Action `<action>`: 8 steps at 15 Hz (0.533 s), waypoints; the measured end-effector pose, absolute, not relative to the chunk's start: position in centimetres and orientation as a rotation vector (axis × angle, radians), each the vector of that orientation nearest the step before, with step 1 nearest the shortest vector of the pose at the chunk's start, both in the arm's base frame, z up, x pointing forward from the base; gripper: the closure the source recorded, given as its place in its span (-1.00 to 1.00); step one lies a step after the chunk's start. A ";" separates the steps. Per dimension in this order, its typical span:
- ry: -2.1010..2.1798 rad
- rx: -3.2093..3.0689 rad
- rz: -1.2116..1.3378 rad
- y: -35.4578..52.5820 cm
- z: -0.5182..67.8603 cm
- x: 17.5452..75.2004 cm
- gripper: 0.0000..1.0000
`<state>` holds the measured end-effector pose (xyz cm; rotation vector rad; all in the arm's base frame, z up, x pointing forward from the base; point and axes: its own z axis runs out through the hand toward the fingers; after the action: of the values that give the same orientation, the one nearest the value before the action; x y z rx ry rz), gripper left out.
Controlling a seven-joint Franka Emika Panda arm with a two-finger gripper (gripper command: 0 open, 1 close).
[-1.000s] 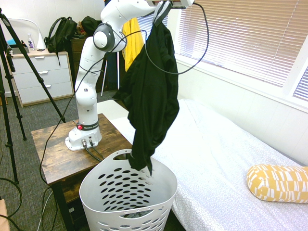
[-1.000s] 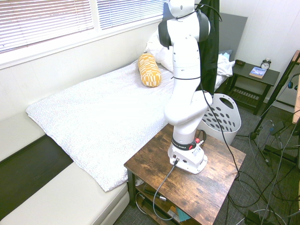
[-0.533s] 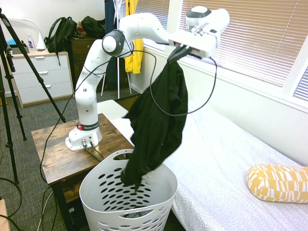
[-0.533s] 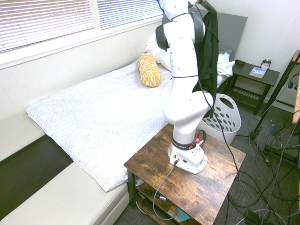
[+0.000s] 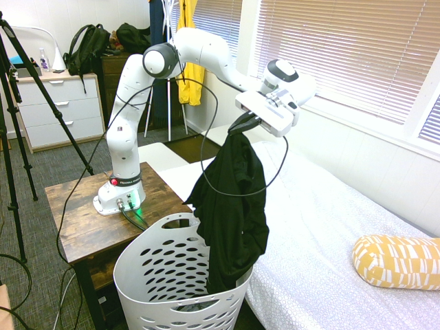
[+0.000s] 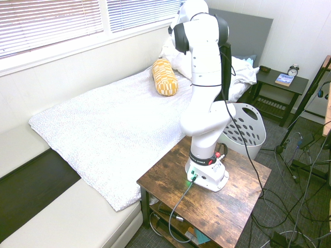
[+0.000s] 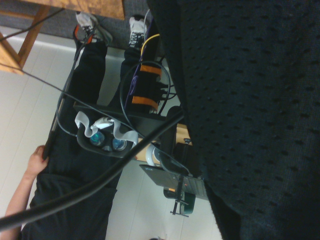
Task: Put my clothes in the laundry bag
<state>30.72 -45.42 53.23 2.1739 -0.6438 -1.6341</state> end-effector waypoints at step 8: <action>-0.505 2.128 -1.740 -39.7 41.9 24.9 1.00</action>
<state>24.90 -39.65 41.89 2.1282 -0.5055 -1.7397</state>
